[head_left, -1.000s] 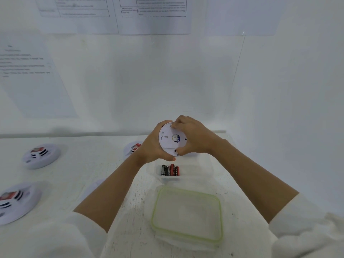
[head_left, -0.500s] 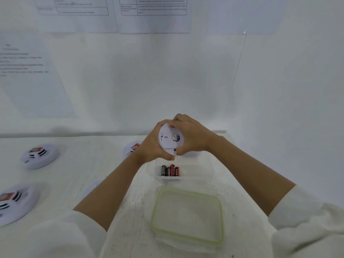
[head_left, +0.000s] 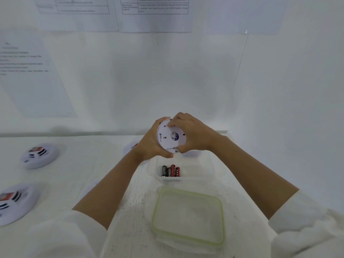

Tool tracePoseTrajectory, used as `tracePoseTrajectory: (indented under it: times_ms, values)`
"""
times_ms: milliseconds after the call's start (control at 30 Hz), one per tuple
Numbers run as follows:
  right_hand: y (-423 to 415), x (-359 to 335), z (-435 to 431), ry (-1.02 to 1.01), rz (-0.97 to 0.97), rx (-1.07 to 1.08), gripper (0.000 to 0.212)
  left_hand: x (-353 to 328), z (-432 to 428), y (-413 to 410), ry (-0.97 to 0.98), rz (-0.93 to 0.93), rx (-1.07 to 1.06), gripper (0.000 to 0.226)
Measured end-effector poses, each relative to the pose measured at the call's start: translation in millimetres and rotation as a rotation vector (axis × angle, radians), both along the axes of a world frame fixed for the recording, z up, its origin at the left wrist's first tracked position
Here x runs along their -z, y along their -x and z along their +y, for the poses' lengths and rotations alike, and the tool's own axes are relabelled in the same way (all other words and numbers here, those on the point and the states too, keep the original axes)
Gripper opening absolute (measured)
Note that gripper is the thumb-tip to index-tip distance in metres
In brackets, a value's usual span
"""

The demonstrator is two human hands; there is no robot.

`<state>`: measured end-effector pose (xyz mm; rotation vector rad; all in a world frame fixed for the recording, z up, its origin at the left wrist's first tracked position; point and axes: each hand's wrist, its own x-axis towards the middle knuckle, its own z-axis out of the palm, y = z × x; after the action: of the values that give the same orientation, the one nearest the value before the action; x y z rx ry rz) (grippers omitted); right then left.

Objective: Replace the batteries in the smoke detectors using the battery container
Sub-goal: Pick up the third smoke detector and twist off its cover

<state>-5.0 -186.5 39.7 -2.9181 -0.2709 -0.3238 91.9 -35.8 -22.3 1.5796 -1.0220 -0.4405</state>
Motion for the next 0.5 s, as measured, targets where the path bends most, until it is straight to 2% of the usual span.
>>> tracePoseTrajectory:
  times_ms: [267,500]
  values:
    - [8.9,-1.1,10.3,-0.054,-0.004,0.059,0.077,4.2,9.6,5.4,-0.023,-0.038,0.015,0.110]
    - [35.6,-4.2,30.9,-0.114,0.040,0.120,0.077,-3.3,27.8,22.3,0.006,-0.121,0.001,0.106]
